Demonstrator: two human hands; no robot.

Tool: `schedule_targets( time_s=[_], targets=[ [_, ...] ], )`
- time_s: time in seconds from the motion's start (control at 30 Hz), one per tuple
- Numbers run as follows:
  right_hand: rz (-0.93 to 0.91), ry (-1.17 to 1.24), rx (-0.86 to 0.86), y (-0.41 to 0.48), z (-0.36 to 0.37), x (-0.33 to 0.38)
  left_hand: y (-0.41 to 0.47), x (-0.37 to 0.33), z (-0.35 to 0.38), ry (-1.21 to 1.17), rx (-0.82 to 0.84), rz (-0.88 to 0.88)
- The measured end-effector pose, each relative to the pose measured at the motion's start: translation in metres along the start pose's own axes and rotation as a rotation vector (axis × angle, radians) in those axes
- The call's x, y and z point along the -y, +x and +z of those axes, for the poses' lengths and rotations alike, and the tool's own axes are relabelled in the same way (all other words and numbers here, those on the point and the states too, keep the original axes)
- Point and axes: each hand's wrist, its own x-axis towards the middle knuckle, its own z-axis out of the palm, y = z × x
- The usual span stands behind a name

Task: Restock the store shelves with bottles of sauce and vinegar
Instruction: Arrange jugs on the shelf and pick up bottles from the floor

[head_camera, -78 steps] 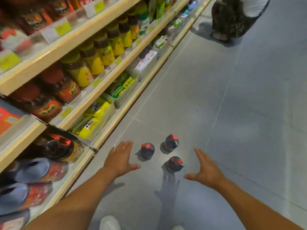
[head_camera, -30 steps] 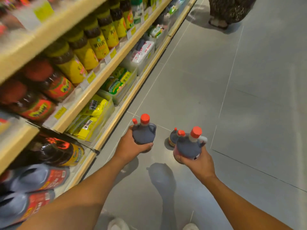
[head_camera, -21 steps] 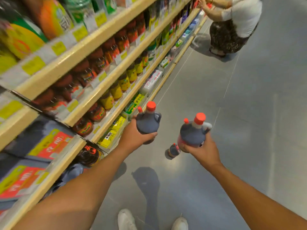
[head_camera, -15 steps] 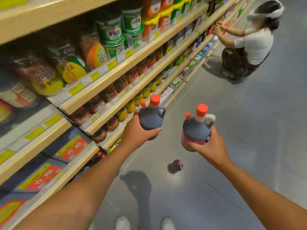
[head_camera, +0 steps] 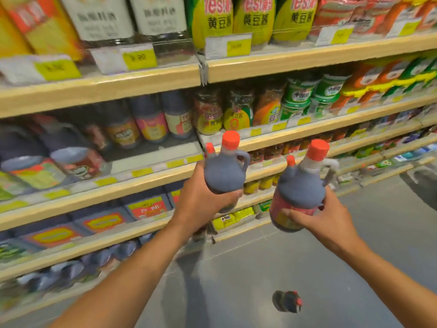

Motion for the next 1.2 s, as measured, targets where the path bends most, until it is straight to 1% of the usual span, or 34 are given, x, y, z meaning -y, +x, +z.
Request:
schedule_targets(
  time_s=[0.1, 0.3, 0.4, 0.53, 0.67, 0.77, 0.87, 0.93, 1.03, 1.2],
  targets=[
    [-0.055, 0.055, 0.094, 0.006, 0.049, 0.019, -0.013, 0.020, -0.050, -0.014, -0.107, -0.061],
    [-0.114, 0.134, 0.272, -0.001, 0.148, 0.048, -0.052, 0.052, -0.141, 0.036, -0.257, -0.050],
    [-0.198, 0.159, 0.310, -0.002, 0.186, 0.067, -0.068, 0.071, -0.174, 0.036, -0.348, -0.087],
    [-0.291, 0.186, 0.263, 0.012, 0.221, 0.095, -0.084, 0.109, -0.201, 0.057, -0.414, -0.157],
    [-0.401, 0.199, 0.103, 0.040, 0.245, 0.124, -0.096, 0.134, -0.207, 0.054, -0.484, -0.110],
    [-0.475, 0.160, 0.040, 0.062, 0.258, 0.144, -0.104, 0.150, -0.209, -0.023, -0.502, -0.151],
    [-0.505, 0.111, 0.052, 0.085, 0.271, 0.151, -0.109, 0.165, -0.212, -0.014, -0.477, -0.154],
    [-0.519, 0.090, 0.080, 0.097, 0.281, 0.149, -0.110, 0.169, -0.213, 0.002, -0.452, -0.136],
    [-0.526, 0.075, 0.078, 0.108, 0.292, 0.142, -0.110, 0.173, -0.214, 0.032, -0.434, -0.096],
    [-0.457, 0.051, 0.085, 0.130, 0.298, 0.134, -0.104, 0.173, -0.217, 0.072, -0.424, -0.033]
  ],
)
